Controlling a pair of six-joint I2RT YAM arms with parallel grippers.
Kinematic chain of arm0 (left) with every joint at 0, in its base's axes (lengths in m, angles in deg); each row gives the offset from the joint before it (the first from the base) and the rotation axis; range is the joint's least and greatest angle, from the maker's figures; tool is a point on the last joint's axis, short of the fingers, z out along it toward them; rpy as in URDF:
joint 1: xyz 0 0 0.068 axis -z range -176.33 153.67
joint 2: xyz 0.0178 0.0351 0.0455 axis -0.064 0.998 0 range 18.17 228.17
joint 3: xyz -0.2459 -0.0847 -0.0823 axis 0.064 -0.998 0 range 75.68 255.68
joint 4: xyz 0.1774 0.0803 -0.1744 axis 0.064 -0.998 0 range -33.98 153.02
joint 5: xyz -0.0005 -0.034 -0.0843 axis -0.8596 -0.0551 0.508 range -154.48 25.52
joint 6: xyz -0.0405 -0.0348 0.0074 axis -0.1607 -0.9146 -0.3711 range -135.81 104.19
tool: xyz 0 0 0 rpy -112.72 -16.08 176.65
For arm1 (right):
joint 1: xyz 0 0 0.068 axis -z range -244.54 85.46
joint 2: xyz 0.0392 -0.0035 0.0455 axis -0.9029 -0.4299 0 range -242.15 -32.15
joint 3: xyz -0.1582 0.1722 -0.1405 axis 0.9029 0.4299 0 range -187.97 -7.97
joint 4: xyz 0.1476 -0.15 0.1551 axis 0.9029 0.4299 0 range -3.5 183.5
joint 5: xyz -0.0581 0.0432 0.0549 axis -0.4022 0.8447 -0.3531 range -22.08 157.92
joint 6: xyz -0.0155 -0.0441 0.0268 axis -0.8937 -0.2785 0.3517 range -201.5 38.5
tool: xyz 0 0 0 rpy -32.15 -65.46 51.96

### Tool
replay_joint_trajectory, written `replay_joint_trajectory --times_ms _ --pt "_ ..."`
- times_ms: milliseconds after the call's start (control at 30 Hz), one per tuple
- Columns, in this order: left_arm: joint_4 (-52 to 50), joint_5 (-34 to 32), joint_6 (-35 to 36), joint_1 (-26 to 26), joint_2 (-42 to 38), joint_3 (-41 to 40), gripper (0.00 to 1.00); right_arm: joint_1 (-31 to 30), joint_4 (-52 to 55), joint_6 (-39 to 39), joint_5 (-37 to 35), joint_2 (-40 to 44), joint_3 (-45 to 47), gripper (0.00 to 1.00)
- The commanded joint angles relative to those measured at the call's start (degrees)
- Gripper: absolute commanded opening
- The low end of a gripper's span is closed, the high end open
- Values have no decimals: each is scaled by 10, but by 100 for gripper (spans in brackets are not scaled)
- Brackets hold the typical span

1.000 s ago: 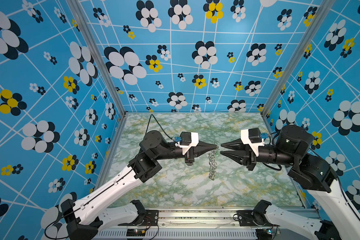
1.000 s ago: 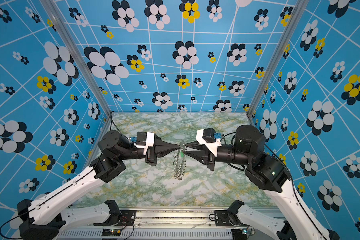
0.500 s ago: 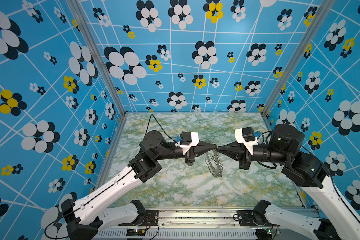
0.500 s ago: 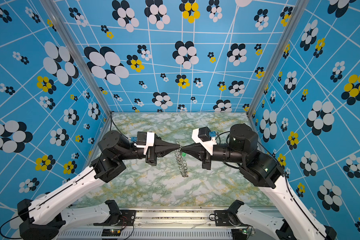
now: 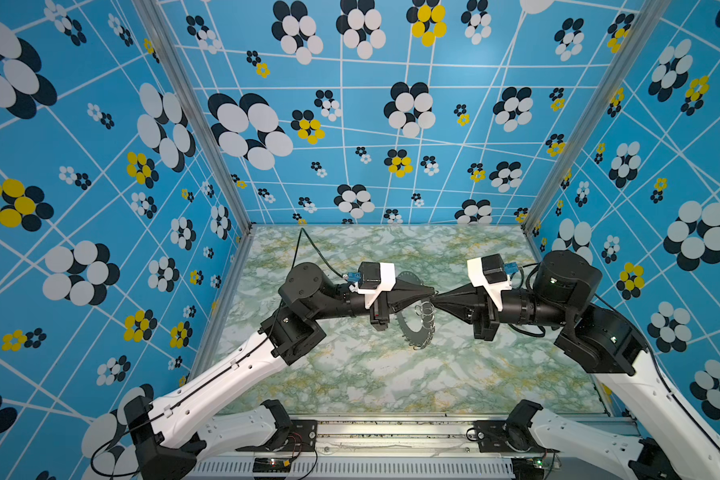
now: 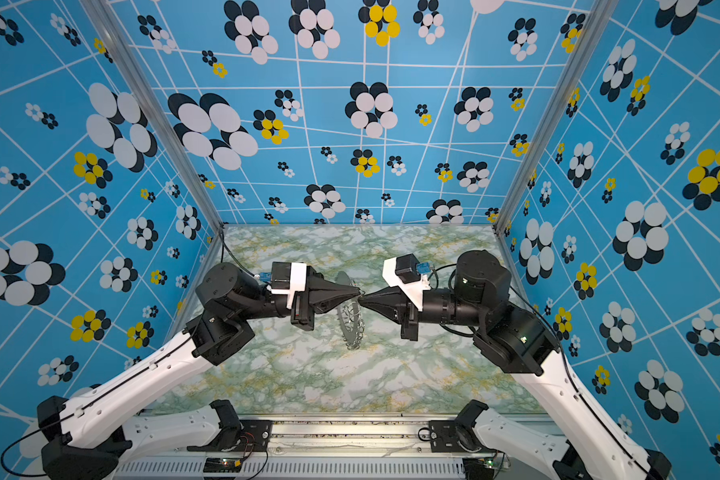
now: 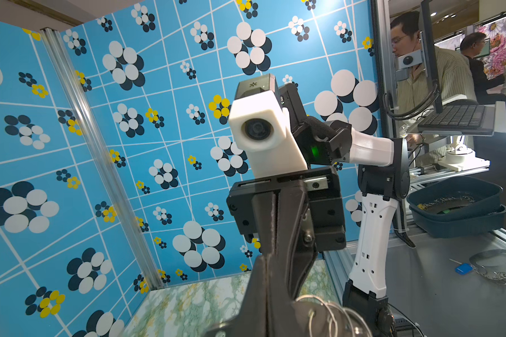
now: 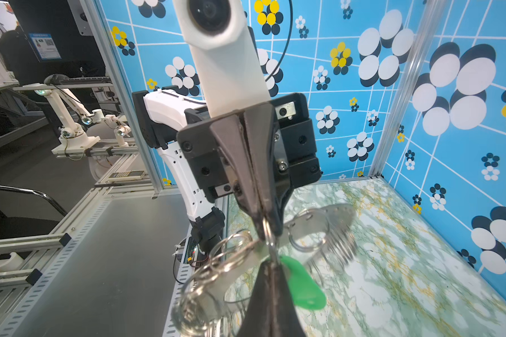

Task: Attach keys to a key ring
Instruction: Insert the key into the keyring.

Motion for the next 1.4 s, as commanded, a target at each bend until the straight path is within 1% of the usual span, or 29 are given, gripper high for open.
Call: replay_joint_trajectory --times_ms 0,133,267,300,333,433,467,567,700,1000,1367 --pt "79 9 -26 3 9 4 0 -11 -21 25 22 -6 17 0" --pt "77 16 -34 3 13 3 0 -12 -31 29 19 -3 20 0" --pt "59 14 -27 2 5 0 0 -12 -1 10 -6 8 8 0" --pt "55 14 -26 1 3 0 0 -12 8 5 -13 10 3 1" --pt "53 15 -25 0 1 -1 0 -12 21 -2 -20 12 -2 9" --pt "47 16 -23 -2 -3 -3 0 -12 61 -25 -45 16 -20 23" --pt "45 17 -23 -2 -3 -3 0 -12 75 -35 -55 18 -26 26" --pt "43 18 -23 -3 -5 -5 0 -12 105 -55 -76 19 -42 30" --pt "40 21 -23 -3 -6 -7 0 -12 105 -61 -80 23 -55 31" --pt "47 24 -27 -2 -3 -12 0 -12 62 -50 -49 16 -62 30" --pt "41 27 -25 1 -4 -11 0 -12 29 -34 -26 7 -60 21"
